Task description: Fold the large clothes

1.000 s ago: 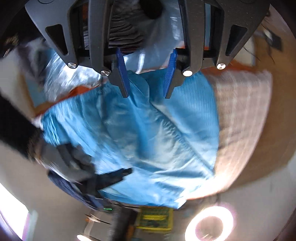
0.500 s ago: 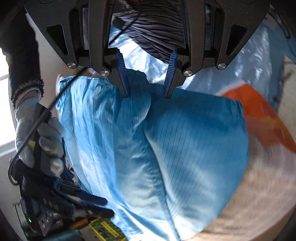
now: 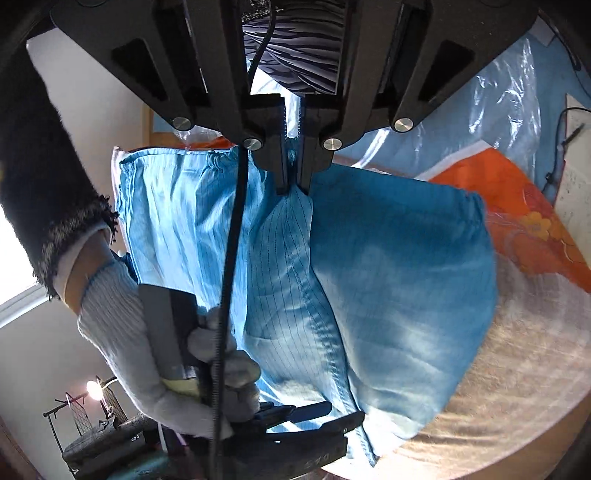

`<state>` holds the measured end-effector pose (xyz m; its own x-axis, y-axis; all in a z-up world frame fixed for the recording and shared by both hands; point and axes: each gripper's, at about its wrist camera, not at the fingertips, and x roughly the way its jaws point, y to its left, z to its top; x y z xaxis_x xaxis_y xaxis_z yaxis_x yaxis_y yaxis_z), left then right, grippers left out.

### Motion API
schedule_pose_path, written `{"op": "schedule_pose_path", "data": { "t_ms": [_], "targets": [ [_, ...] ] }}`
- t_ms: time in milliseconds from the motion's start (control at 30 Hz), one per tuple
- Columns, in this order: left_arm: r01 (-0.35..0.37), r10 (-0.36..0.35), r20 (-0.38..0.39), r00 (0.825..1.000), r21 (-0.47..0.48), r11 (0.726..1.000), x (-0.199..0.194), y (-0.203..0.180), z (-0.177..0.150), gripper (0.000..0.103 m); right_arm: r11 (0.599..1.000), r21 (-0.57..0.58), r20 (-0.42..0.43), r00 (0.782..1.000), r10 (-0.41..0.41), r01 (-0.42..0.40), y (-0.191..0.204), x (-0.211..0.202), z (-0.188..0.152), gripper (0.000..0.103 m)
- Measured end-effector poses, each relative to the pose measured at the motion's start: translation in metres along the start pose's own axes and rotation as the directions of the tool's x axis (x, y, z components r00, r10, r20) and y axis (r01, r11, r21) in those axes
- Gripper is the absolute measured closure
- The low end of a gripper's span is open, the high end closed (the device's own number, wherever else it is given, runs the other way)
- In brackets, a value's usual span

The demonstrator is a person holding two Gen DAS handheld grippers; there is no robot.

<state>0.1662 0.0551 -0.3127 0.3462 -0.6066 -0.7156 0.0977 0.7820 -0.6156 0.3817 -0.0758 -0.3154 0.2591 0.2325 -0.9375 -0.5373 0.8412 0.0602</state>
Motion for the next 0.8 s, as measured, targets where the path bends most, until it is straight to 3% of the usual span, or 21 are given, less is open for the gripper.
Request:
{"op": "schedule_pose_path", "data": {
  "t_ms": [33, 100, 133, 233, 367, 467, 633, 800],
  "targets": [
    [-0.001, 0.001, 0.004, 1.0, -0.001, 1.0, -0.002, 0.001, -0.001, 0.102, 1.0, -0.015, -0.006, 1.0, -0.013, 0.013, 0.003, 0.001, 0.002, 0.072],
    [-0.006, 0.006, 0.021, 1.0, -0.002, 1.0, -0.008, 0.001, -0.001, 0.102, 1.0, -0.027, -0.015, 1.0, -0.013, 0.013, 0.005, 0.002, 0.006, 0.1],
    [-0.005, 0.005, 0.03, 1.0, -0.004, 1.0, -0.012, 0.002, -0.001, 0.102, 1.0, -0.028, -0.016, 1.0, -0.006, 0.006, 0.005, 0.002, 0.007, 0.103],
    [-0.037, 0.035, 0.072, 0.997, 0.018, 0.999, -0.025, 0.006, -0.004, 0.102, 1.0, -0.013, 0.028, 1.0, 0.004, -0.004, 0.003, -0.007, 0.012, 0.103],
    [-0.114, 0.11, 0.142, 0.984, 0.022, 0.993, -0.048, 0.014, -0.003, 0.102, 0.991, 0.07, 0.112, 0.989, 0.101, -0.109, -0.006, -0.025, 0.023, 0.103],
    [-0.155, 0.158, 0.157, 0.975, -0.03, 0.987, -0.057, 0.032, 0.001, 0.103, 0.995, 0.045, 0.144, 0.986, 0.086, -0.093, 0.004, -0.026, 0.034, 0.103],
    [-0.215, 0.231, 0.127, 0.965, -0.129, 0.968, -0.054, 0.063, 0.002, 0.103, 0.993, 0.036, 0.135, 0.985, 0.109, -0.115, 0.024, -0.004, 0.047, 0.103],
    [-0.244, 0.258, 0.123, 0.958, -0.118, 0.963, -0.047, 0.063, 0.0, 0.103, 0.989, 0.041, 0.11, 0.985, 0.135, -0.14, 0.034, 0.02, 0.048, 0.103]
  ]
}}
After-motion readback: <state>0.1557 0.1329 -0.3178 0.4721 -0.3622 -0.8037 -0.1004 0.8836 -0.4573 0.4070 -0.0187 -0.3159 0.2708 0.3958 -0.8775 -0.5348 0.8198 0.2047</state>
